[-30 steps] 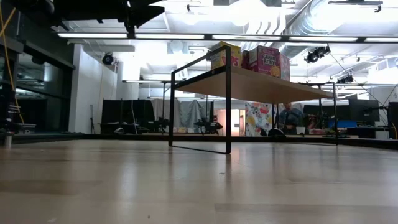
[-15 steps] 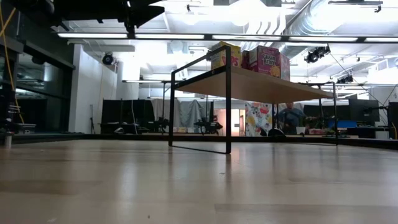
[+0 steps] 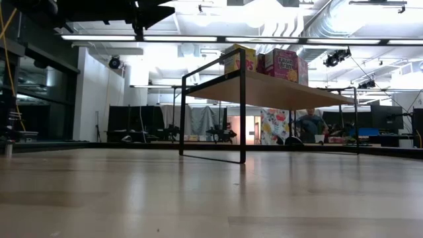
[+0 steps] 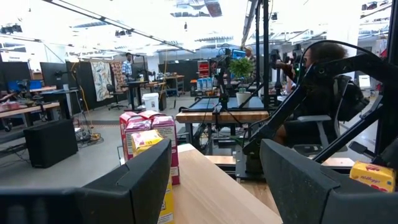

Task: Stack cereal on shelf
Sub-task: Put the yellow cereal box on the shelf aligned with the other yellow cereal box

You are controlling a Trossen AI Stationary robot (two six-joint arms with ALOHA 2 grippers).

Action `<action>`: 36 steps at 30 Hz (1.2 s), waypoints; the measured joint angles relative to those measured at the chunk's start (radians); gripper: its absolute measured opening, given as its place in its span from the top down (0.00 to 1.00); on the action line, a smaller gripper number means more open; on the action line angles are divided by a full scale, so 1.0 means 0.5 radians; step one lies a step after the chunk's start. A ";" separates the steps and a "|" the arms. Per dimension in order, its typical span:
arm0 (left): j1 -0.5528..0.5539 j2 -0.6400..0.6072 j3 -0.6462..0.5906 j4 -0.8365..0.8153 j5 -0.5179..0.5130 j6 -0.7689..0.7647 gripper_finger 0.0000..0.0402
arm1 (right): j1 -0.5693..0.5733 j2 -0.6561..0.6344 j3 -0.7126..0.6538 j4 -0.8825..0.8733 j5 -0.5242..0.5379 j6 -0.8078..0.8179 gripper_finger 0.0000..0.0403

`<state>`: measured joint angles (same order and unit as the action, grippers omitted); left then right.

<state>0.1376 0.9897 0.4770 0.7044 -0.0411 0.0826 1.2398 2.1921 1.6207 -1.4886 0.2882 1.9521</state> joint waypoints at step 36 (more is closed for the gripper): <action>0.000 0.000 0.000 -0.006 0.000 -0.005 0.41 | -0.379 -0.057 0.929 -0.166 -0.288 -0.761 0.90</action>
<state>0.1375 0.9897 0.4770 0.7011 -0.0412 0.0803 1.0502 2.1635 2.0853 -1.5715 0.1443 1.5715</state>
